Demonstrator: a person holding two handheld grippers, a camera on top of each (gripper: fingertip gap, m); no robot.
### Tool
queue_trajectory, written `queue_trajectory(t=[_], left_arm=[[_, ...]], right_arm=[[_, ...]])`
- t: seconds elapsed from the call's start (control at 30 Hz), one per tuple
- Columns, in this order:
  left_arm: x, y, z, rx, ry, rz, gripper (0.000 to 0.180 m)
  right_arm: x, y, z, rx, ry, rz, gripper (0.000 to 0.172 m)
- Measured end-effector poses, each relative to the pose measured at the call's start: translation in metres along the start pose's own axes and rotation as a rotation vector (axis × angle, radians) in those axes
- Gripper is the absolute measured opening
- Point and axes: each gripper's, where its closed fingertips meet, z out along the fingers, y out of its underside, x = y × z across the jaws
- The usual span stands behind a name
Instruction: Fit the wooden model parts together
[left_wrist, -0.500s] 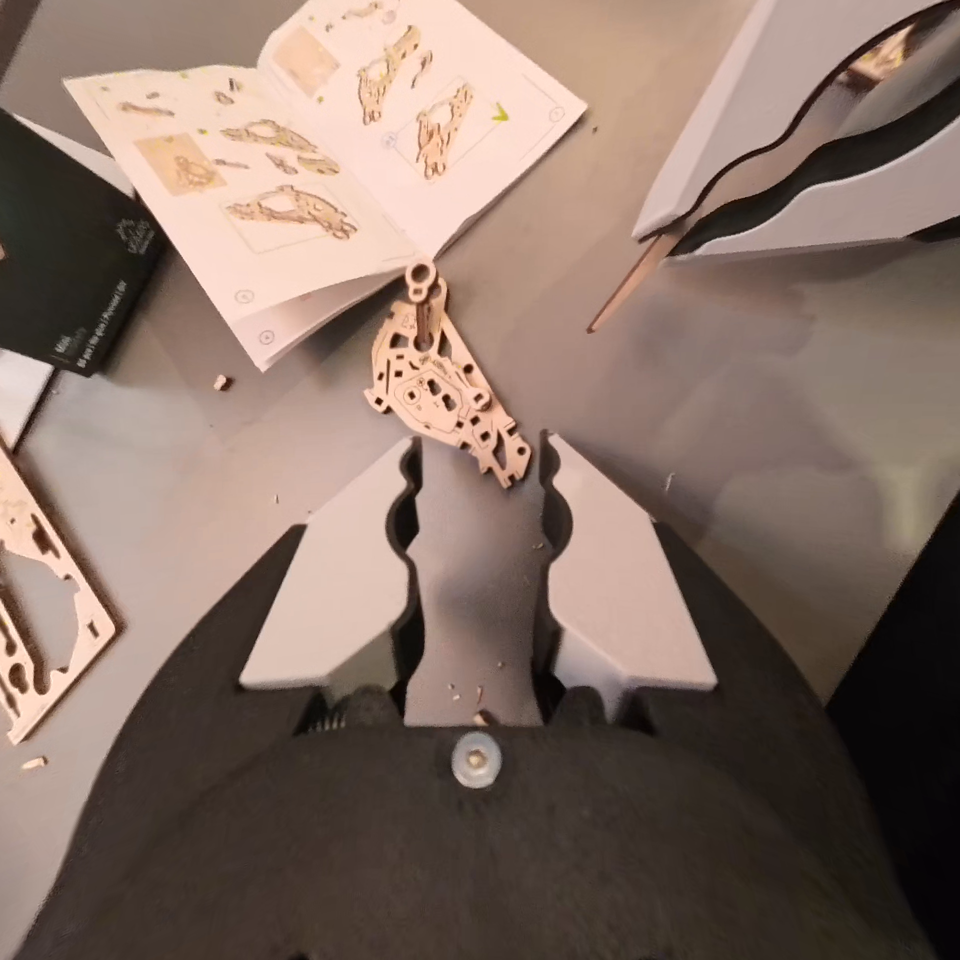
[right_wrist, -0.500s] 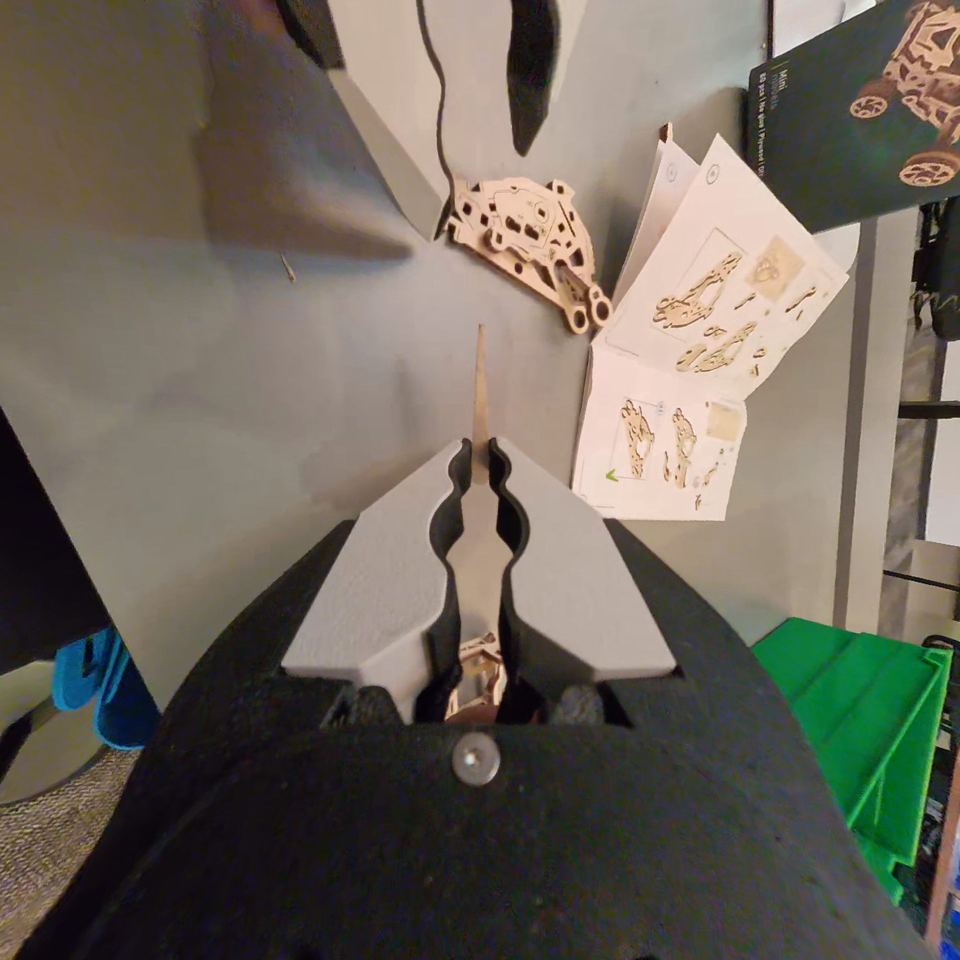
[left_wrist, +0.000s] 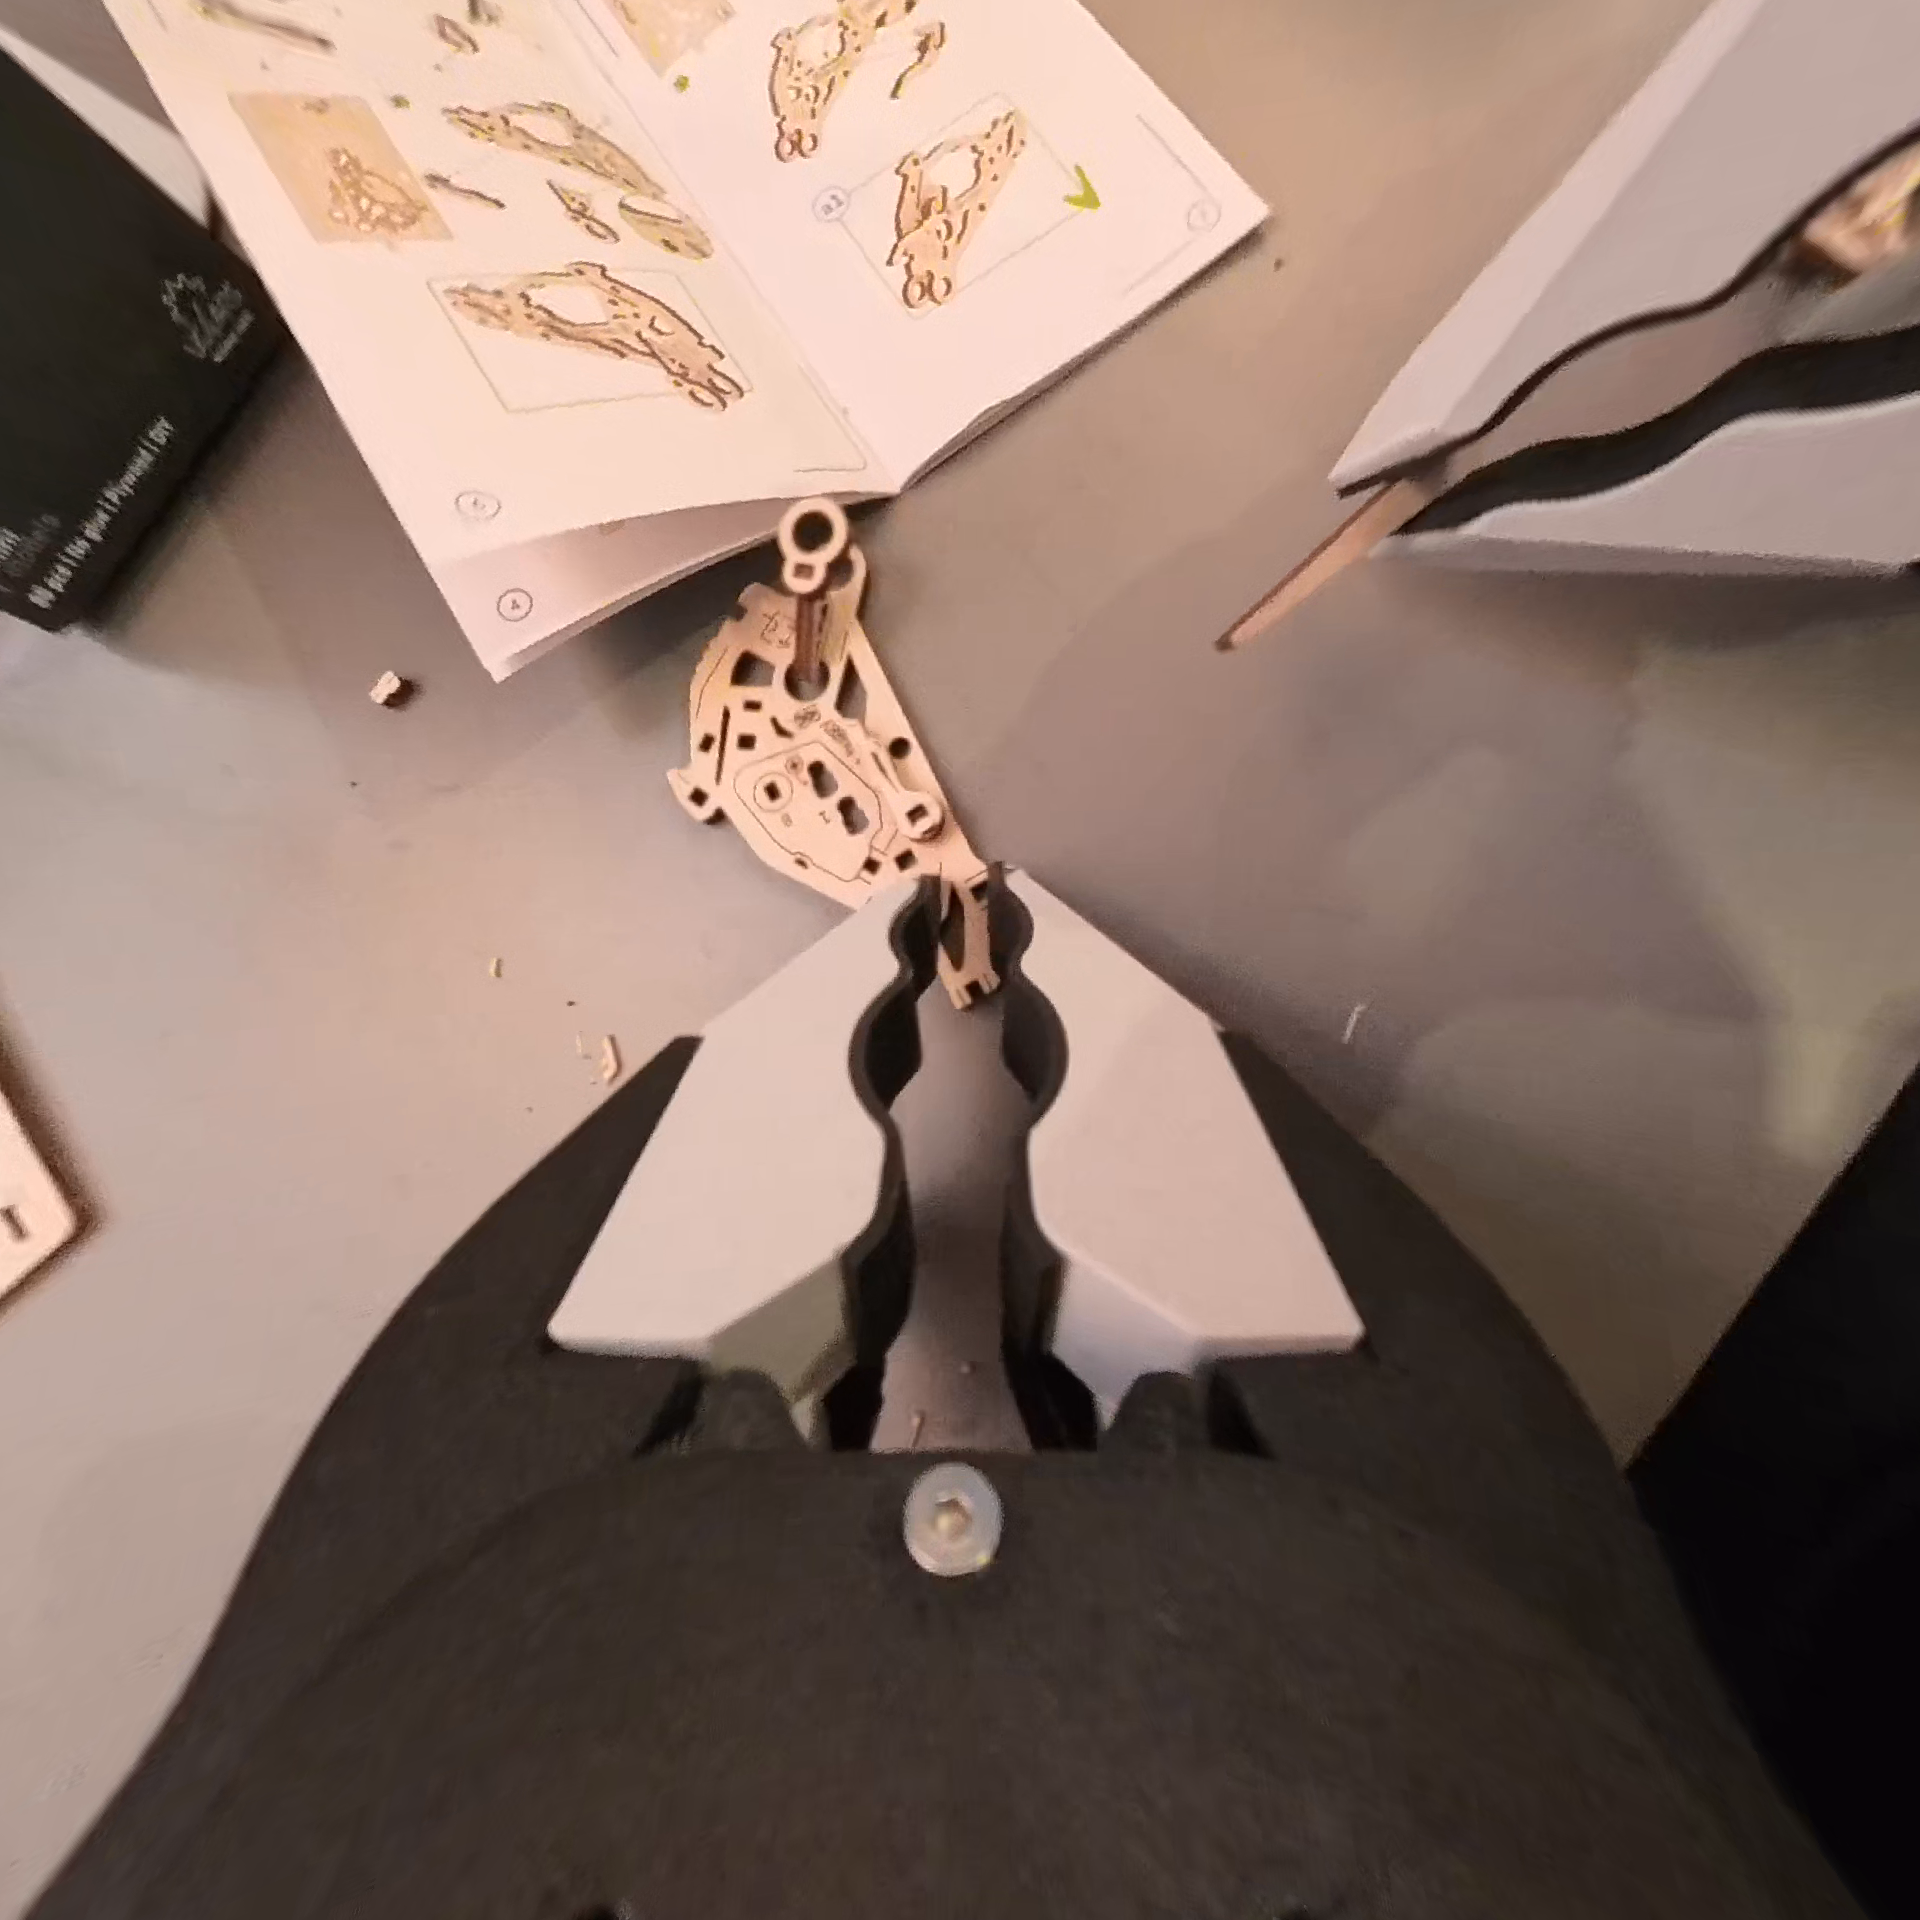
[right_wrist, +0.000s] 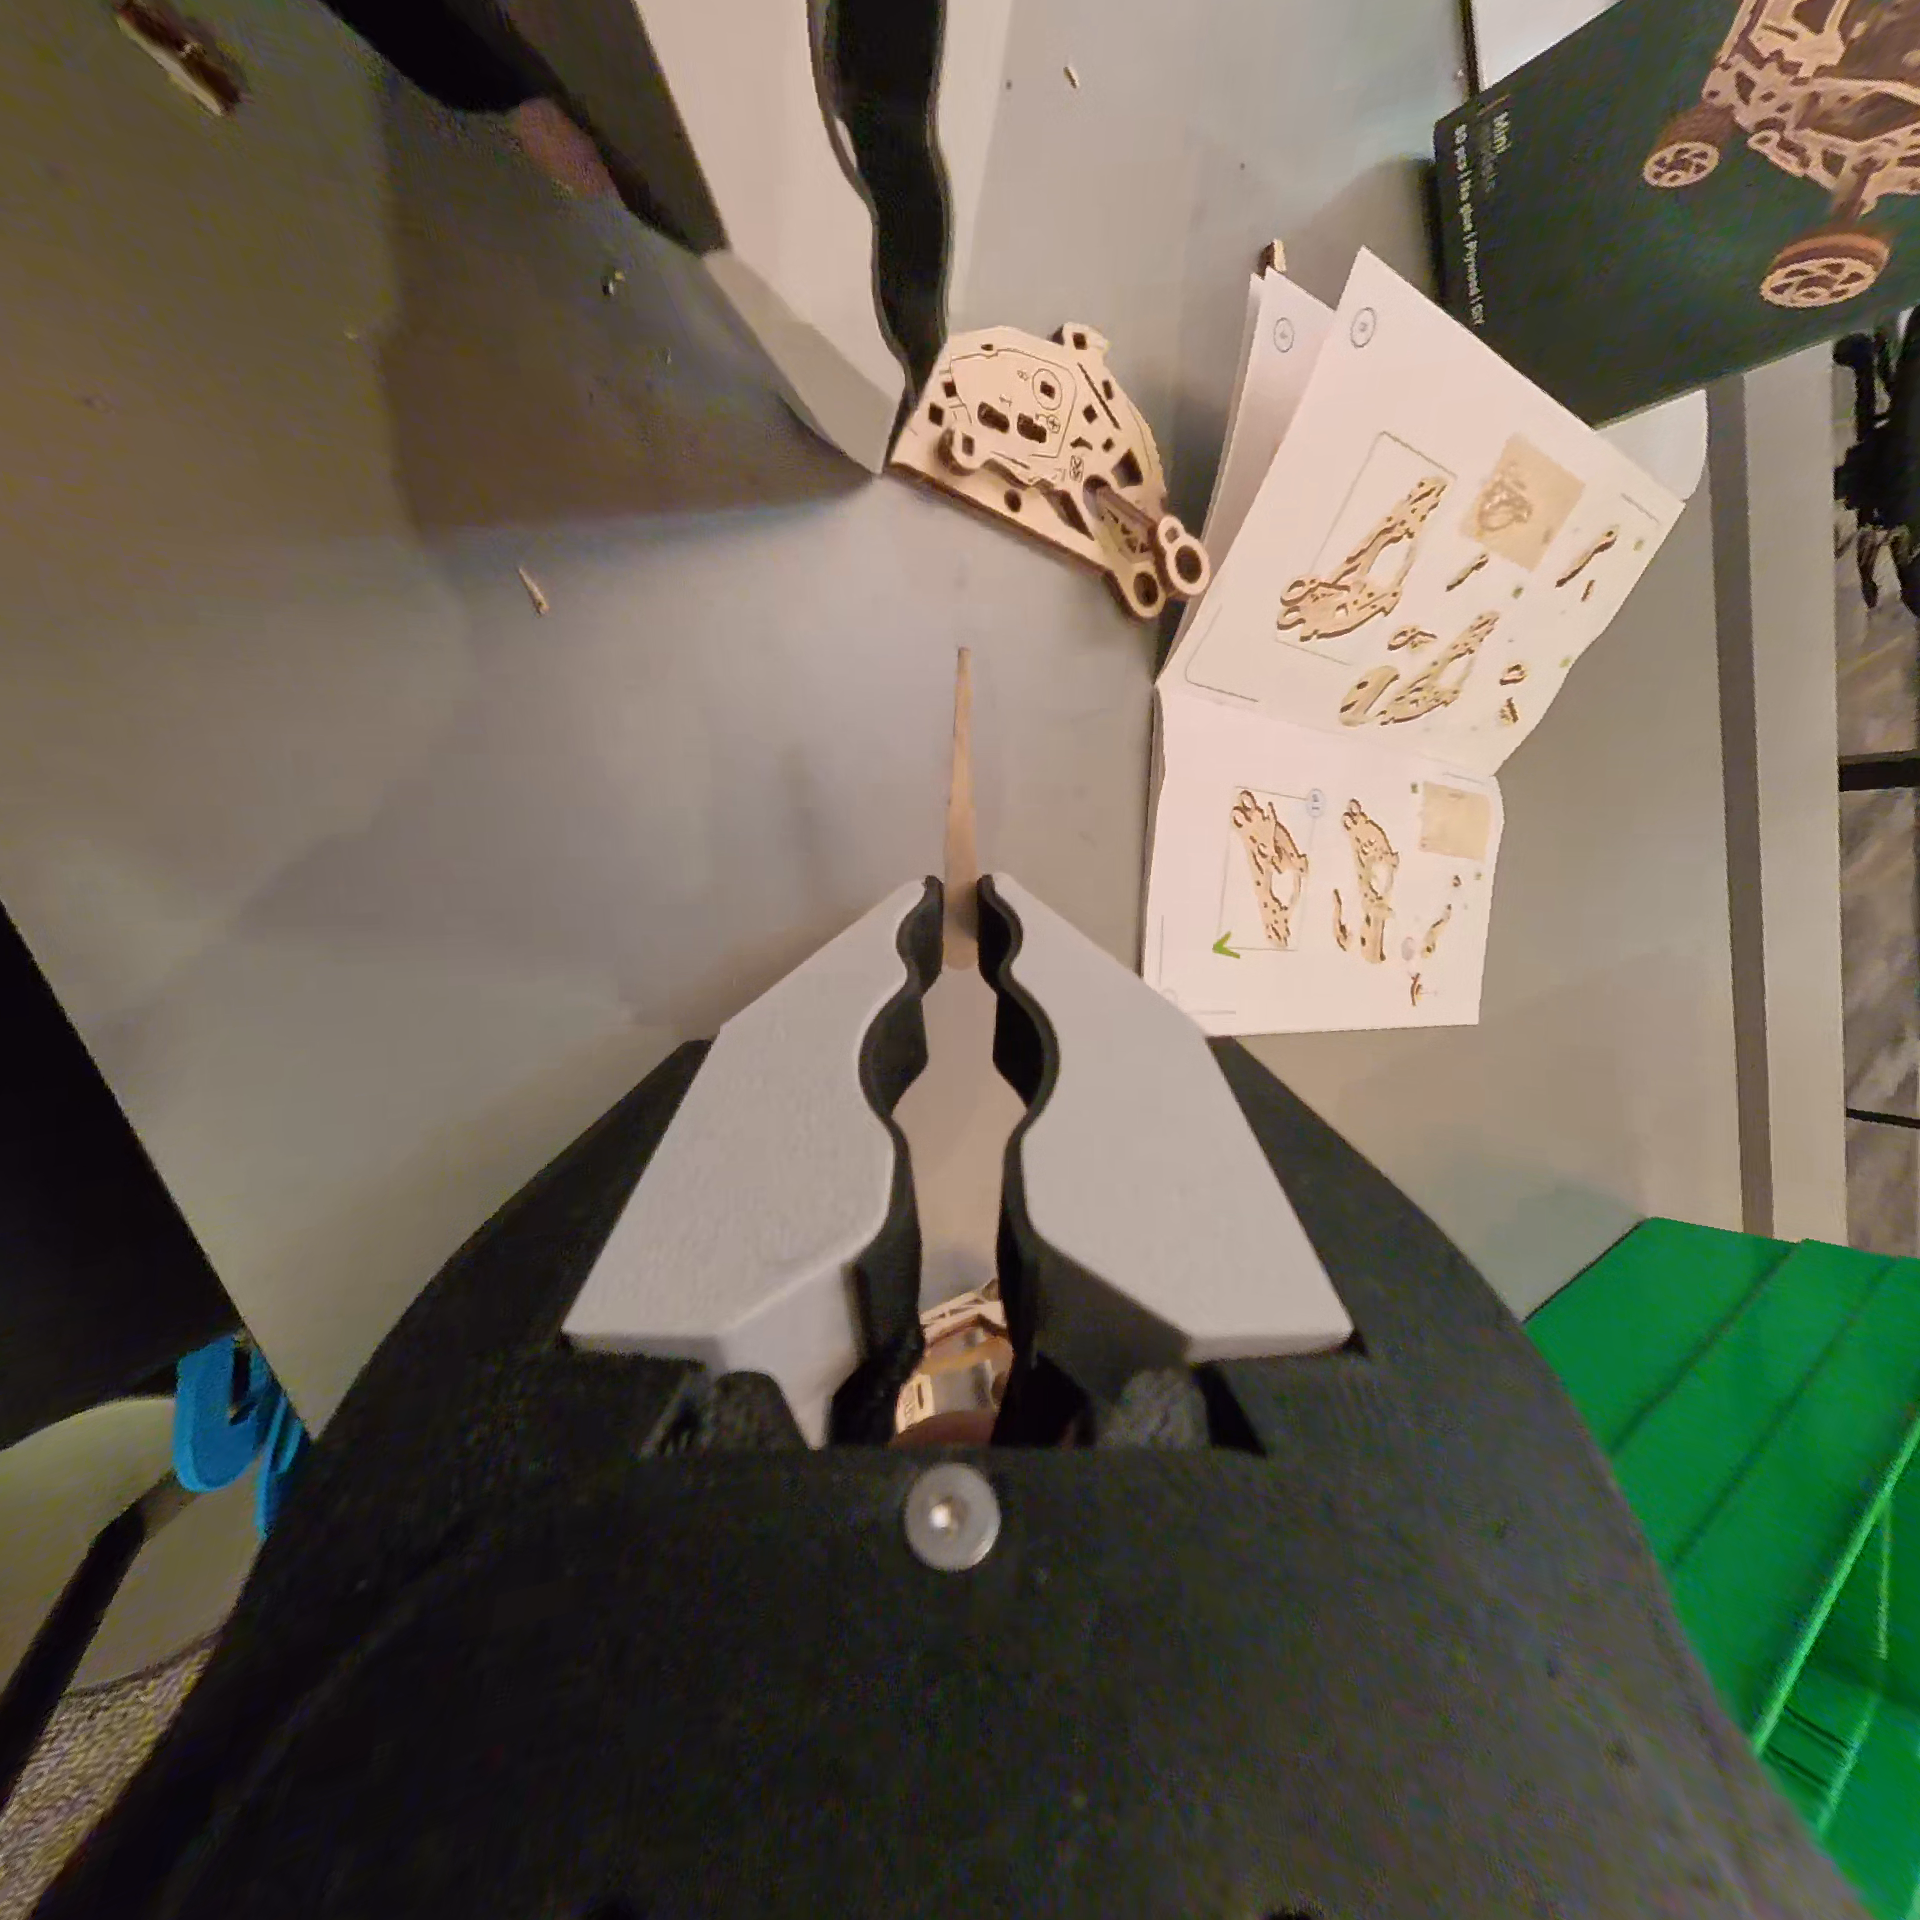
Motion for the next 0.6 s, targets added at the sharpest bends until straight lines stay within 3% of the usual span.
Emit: queue_trajectory(t=[0.03, 0.13, 0.23, 0.53, 0.6], left_arm=[[-0.001, 0.001, -0.001, 0.004, 0.018, -0.027, 0.007], [-0.012, 0.002, -0.006, -0.002, -0.02, -0.012, 0.007], [-0.018, 0.007, -0.009, -0.049, -0.055, -0.003, 0.044], [-0.03, 0.017, -0.006, -0.096, -0.018, -0.135, 0.043], [-0.038, 0.023, -0.008, -0.111, 0.005, -0.164, 0.031]], right_arm=[[0.0, 0.001, 0.0, 0.002, -0.002, 0.008, 0.003], [-0.001, 0.002, 0.001, 0.002, -0.01, 0.019, 0.003], [-0.002, 0.001, 0.001, 0.013, -0.017, 0.037, 0.003], [-0.004, -0.013, 0.002, 0.058, -0.035, 0.06, 0.004], [-0.004, -0.015, 0.002, 0.069, -0.039, 0.066, 0.003]])
